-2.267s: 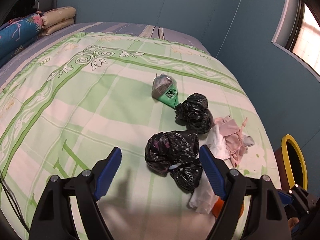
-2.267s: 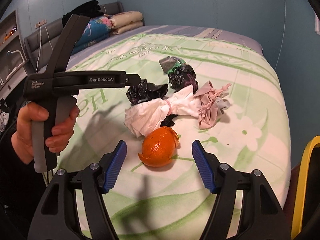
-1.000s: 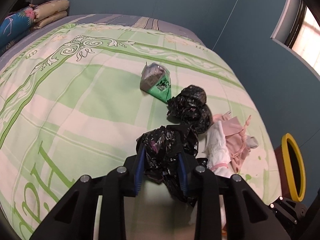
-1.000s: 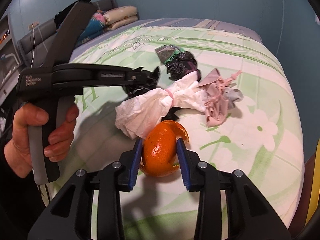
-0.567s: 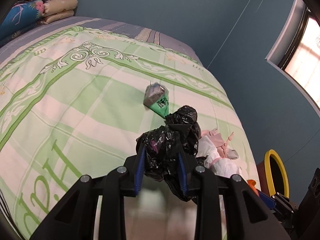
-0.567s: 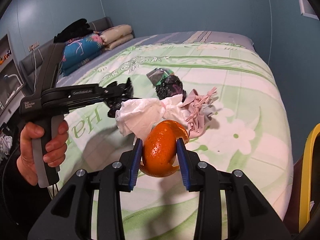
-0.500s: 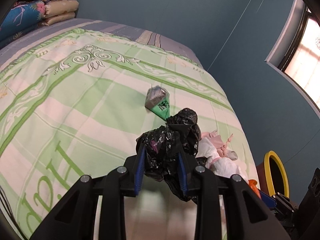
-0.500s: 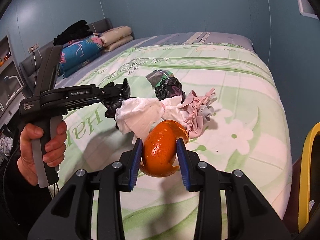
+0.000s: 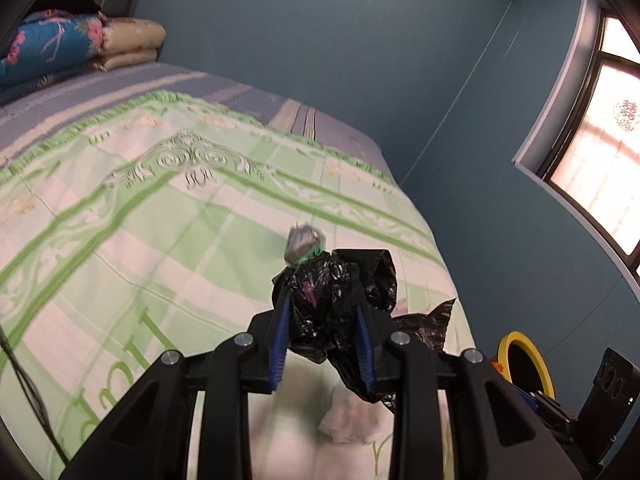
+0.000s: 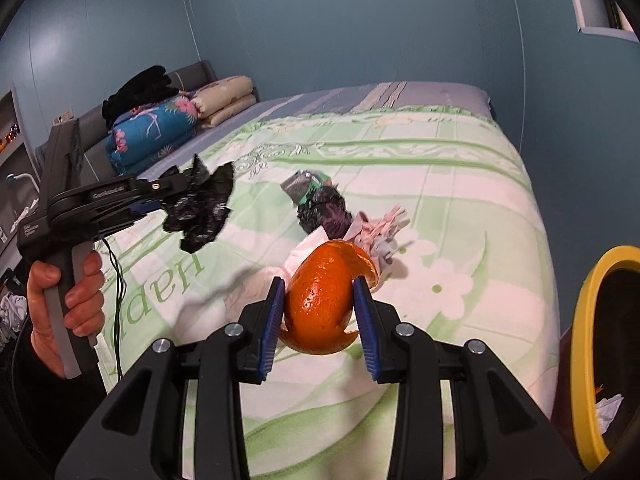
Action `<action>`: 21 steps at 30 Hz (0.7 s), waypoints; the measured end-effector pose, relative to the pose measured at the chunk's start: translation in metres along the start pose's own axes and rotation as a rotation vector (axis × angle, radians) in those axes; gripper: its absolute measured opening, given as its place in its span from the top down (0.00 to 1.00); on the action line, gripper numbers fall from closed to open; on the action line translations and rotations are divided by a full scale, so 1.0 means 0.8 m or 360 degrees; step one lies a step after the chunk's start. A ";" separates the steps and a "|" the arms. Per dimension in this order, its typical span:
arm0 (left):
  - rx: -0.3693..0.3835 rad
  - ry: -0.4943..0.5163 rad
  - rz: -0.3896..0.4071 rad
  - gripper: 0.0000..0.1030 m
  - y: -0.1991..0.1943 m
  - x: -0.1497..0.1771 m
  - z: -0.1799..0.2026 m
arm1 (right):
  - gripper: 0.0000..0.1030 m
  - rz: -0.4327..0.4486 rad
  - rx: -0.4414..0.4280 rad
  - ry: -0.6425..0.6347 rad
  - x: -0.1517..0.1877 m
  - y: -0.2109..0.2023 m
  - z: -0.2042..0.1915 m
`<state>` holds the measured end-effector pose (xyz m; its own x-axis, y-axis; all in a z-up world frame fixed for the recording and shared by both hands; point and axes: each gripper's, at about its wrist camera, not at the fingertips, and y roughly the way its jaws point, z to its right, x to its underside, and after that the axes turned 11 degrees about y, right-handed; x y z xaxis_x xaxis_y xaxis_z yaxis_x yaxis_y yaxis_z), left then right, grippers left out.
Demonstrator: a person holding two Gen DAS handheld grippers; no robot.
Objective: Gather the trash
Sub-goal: 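Carry the black bag and orange peel over the yellow bin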
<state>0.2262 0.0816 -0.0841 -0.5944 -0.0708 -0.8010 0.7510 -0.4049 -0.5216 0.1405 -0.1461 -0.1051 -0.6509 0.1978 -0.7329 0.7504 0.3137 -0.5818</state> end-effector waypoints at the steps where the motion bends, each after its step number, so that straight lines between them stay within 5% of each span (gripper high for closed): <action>1: -0.0010 0.0003 0.0021 0.74 -0.006 -0.003 0.001 | 0.68 0.0014 0.0000 0.0001 -0.003 -0.004 0.000; 11: -0.0055 0.0015 0.0121 0.74 -0.054 -0.018 0.011 | 0.68 0.0165 0.0026 -0.0007 -0.025 -0.062 0.009; 21: -0.0107 0.0147 0.0169 0.74 -0.094 -0.029 0.072 | 0.68 0.0274 0.0111 -0.0034 -0.038 -0.114 0.023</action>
<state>0.1670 0.0615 -0.0090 -0.4842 -0.0247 -0.8746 0.8275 -0.3376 -0.4486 0.0939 -0.1981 -0.0367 -0.5101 0.2228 -0.8308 0.8572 0.2118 -0.4695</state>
